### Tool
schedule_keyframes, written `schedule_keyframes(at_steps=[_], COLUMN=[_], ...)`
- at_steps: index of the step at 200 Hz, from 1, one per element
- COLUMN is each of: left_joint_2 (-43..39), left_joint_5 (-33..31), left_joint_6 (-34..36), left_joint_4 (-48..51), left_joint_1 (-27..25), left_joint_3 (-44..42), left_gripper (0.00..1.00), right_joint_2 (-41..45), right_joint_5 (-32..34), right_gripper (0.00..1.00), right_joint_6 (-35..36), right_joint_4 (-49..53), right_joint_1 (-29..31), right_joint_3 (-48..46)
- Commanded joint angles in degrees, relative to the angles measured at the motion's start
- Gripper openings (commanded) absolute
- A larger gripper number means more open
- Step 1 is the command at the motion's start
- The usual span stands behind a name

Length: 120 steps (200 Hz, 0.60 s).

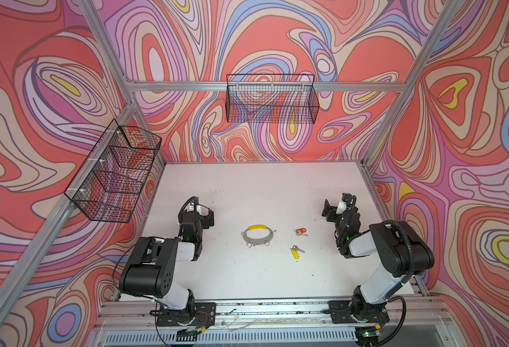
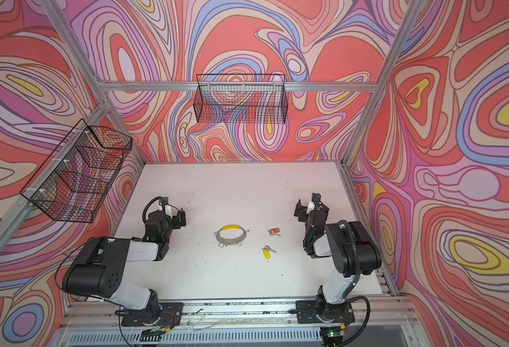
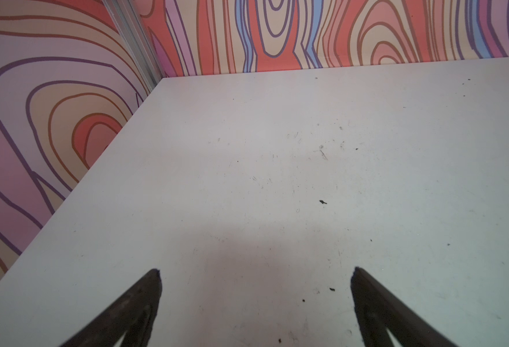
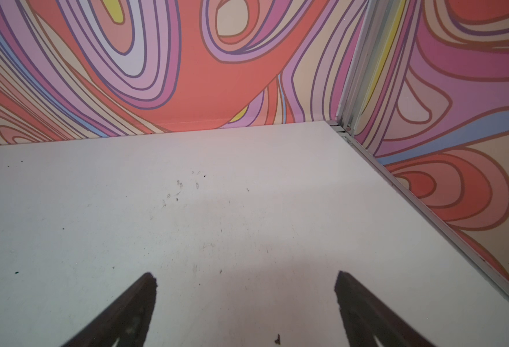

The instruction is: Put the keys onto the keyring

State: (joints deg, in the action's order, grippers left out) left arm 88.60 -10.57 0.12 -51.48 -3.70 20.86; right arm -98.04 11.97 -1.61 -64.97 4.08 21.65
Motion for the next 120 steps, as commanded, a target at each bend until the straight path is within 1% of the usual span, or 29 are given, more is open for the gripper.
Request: schedule_keyframes(at_steps=[1,120], left_joint_2=[0.1,0.1], left_joint_5=[-0.5,0.0], left_joint_6=[-0.8,-0.8], left_joint_4=[-1.1,-0.6], left_joint_1=[0.3,0.5], left_joint_3=[0.3,0.5], left_gripper=[1.0,1.0], right_joint_2=[-0.1,0.0], right_joint_5=[-0.4,-0.4], right_gripper=[0.98,0.98], right_joint_6=[0.0,-0.1], right_joint_4=[0.3,0.2], right_joint_1=[-0.3,-0.3], right_joint_3=[0.8,0.7])
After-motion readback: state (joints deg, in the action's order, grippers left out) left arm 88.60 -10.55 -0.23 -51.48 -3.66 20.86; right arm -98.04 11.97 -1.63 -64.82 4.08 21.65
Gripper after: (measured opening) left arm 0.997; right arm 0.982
